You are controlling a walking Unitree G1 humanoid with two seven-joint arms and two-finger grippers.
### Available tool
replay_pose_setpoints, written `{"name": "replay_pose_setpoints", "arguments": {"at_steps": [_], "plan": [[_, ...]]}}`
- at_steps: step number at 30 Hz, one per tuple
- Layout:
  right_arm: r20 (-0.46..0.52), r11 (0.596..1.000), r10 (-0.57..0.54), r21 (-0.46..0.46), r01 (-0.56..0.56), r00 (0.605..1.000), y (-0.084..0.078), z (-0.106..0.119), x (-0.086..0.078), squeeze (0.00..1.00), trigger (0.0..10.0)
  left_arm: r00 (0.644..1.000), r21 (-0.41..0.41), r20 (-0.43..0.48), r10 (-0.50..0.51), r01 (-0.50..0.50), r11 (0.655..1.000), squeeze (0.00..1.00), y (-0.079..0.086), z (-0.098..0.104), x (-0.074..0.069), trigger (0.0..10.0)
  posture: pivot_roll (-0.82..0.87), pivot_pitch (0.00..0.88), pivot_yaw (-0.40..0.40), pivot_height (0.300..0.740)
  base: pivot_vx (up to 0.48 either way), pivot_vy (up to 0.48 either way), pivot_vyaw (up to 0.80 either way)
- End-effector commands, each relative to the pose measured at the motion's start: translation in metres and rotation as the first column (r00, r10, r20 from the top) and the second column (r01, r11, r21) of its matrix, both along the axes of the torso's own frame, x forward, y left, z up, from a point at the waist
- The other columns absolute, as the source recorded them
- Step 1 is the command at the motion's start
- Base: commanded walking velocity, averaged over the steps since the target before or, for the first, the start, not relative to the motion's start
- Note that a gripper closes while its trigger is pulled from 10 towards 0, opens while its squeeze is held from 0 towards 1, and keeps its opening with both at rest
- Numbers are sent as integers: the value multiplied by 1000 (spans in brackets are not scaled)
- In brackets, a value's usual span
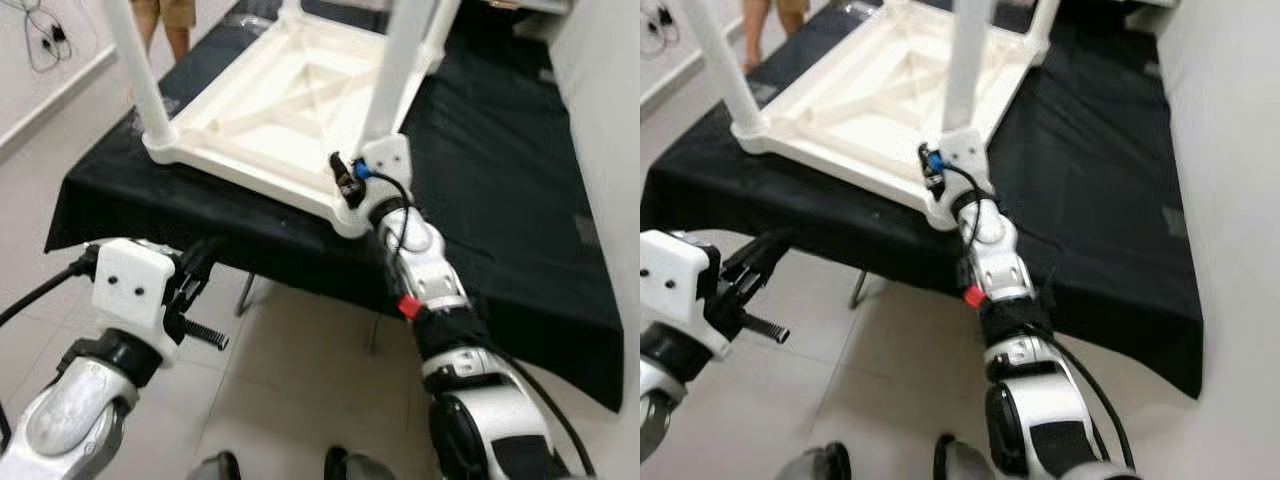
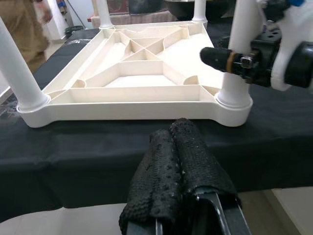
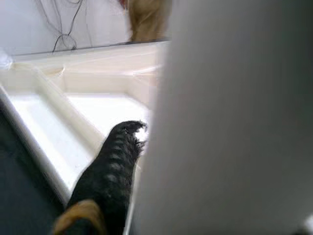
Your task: Building children table
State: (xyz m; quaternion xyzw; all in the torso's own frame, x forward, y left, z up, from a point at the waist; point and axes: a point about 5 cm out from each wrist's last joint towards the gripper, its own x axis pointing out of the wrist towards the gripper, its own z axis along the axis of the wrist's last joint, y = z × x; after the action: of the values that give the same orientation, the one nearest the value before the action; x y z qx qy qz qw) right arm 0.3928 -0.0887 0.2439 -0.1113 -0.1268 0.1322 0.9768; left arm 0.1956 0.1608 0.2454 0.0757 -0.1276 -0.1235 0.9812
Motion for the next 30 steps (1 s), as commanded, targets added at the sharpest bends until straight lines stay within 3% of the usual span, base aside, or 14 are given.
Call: {"name": "replay_pose_setpoints", "arguments": {"at_steps": [1,8,9,10,11,12,17,19,20,21,26,27,28,30], "plan": [[-66,987,131,100,-124,989,-1,-1,2,1000,10000,1000,-7,-7,-6,6,1000,0,-2,-1,-3,10000,165,216,-105,740,0,0,0],[-35,933,344,128,-337,938,-10,14,-9,1000,10000,1000,-13,-14,-13,13,1000,0,-4,-1,-6,10000,167,246,-110,740,0,0,0],[-29,897,436,94,-432,899,-18,19,-11,1000,10000,1000,-17,-19,-15,14,1000,0,-6,-1,-8,10000,169,257,-115,740,0,0,0],[-23,858,512,61,-510,858,-27,26,-10,647,10000,1000,-19,-24,-16,15,1000,0,-7,-2,-10,10000,176,271,-118,740,0,0,0],[-23,858,512,61,-510,858,-27,26,-10,647,10000,1000,-19,-24,-16,15,1000,0,-7,-2,-10,10000,176,271,-118,740,0,0,0],[-16,823,567,35,-567,823,-36,33,-9,0,10000,999,-20,-30,-14,14,1000,0,-7,-2,-12,10000,184,286,-121,740,0,0,0],[6,719,694,46,-693,720,-50,46,-6,0,10000,999,-20,-46,-5,4,1000,0,-8,-5,-17,10000,213,318,-122,740,0,0,0],[-22,597,802,59,-800,597,-56,49,-9,0,10000,998,-14,-56,2,-3,1000,0,-6,-7,-20,10000,257,356,-120,740,0,0,0],[-22,597,802,59,-800,597,-56,49,-9,0,10000,998,-14,-56,2,-3,1000,0,-6,-7,-20,10000,257,356,-120,740,0,0,0],[-30,547,837,64,-835,546,-57,52,-10,0,10000,998,-7,-59,4,-5,1000,0,-6,-7,-21,10000,268,362,-122,740,0,0,0],[-28,517,856,78,-853,516,-56,58,-9,0,10000,998,-7,-65,19,-20,1000,0,-2,-10,-24,10000,294,385,-126,740,0,0,0],[-26,503,864,70,-862,502,-55,60,-9,0,9216,997,-16,-75,36,-37,999,0,1,-12,-26,10000,311,395,-127,740,0,0,0],[-28,479,878,67,-875,478,-52,62,-9,0,3216,994,-5,-94,54,-55,998,0,5,-17,-30,10000,320,405,-129,740,0,0,0],[-28,458,889,59,-887,458,-50,63,-9,0,2627,992,-2,-105,67,-67,998,0,8,-19,-33,10000,320,413,-128,740,0,0,0]]}}
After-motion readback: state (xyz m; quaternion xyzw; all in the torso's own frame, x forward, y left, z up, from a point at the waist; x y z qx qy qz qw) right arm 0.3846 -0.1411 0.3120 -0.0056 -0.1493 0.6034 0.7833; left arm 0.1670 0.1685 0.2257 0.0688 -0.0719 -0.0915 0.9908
